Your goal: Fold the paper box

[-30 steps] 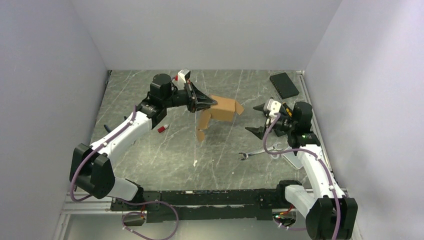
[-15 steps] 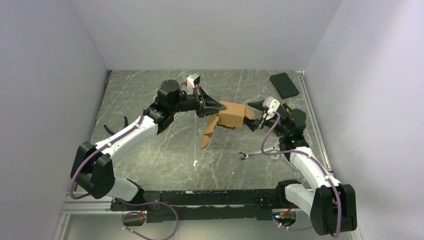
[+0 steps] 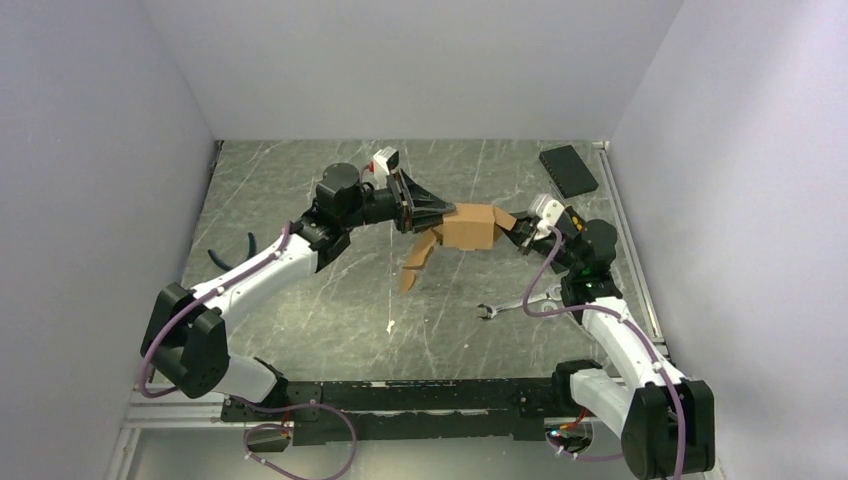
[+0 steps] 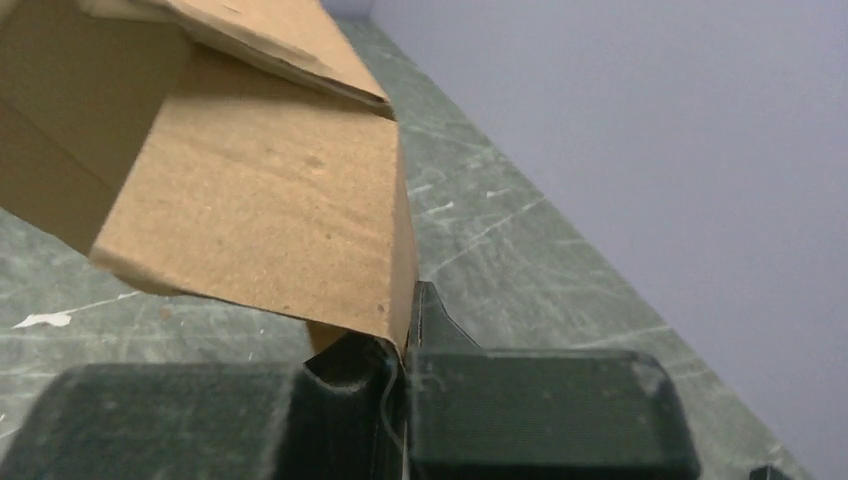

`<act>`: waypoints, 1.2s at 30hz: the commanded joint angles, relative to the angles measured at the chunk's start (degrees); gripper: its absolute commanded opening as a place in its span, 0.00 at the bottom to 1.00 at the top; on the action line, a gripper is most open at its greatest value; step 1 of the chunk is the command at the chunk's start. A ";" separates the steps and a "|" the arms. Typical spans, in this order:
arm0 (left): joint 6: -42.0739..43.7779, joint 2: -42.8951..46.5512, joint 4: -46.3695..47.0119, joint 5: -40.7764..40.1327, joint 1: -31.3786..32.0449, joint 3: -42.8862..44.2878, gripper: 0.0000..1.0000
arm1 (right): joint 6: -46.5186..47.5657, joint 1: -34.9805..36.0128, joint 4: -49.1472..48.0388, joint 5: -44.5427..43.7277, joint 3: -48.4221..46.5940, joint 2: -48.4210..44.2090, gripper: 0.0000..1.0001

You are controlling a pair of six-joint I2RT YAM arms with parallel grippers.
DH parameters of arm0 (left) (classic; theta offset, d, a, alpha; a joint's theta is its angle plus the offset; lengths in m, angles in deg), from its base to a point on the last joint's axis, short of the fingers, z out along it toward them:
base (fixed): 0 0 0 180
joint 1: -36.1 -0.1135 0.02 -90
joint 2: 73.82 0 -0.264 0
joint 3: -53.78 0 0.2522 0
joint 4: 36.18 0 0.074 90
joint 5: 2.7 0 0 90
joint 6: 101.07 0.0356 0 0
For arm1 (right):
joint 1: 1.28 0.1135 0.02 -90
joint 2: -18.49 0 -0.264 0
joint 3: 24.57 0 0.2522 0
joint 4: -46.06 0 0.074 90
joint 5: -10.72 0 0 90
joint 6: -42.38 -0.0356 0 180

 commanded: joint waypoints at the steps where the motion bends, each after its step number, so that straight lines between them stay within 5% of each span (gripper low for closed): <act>1: 2.07 3.28 3.26 -3.96 -0.74 -1.62 0.48 | 2.14 -0.18 9.80 0.15 -5.38 -1.67 0.00; 4: 10.73 8.01 -4.85 -6.90 -2.51 -1.25 0.74 | 5.57 -1.21 18.31 1.49 -7.96 -2.13 0.00; 9: 33.80 22.03 -22.42 -18.92 -5.22 -1.21 0.99 | 8.10 -4.35 28.02 2.77 -12.01 -2.40 0.00; 13: 49.89 33.29 -32.64 -27.31 -5.25 -4.09 1.00 | 3.19 -6.61 30.35 1.70 -15.04 -1.61 0.00; 17: 58.94 44.03 -34.68 -27.13 -5.25 -13.18 1.00 | -4.20 -10.13 32.69 3.98 -18.31 1.43 0.00; 20: 60.42 51.62 -29.03 -22.49 -5.26 -22.02 1.00 | -7.10 -12.00 33.31 5.35 -19.43 2.81 0.00; 25: 55.80 61.90 -6.79 -18.66 -5.17 -39.36 0.99 | -9.49 -13.10 33.95 7.82 -20.18 4.84 0.00; 36: 69.01 46.07 -3.40 -20.37 -2.10 -35.52 0.99 | -10.33 -13.29 33.66 9.67 -19.81 7.75 0.00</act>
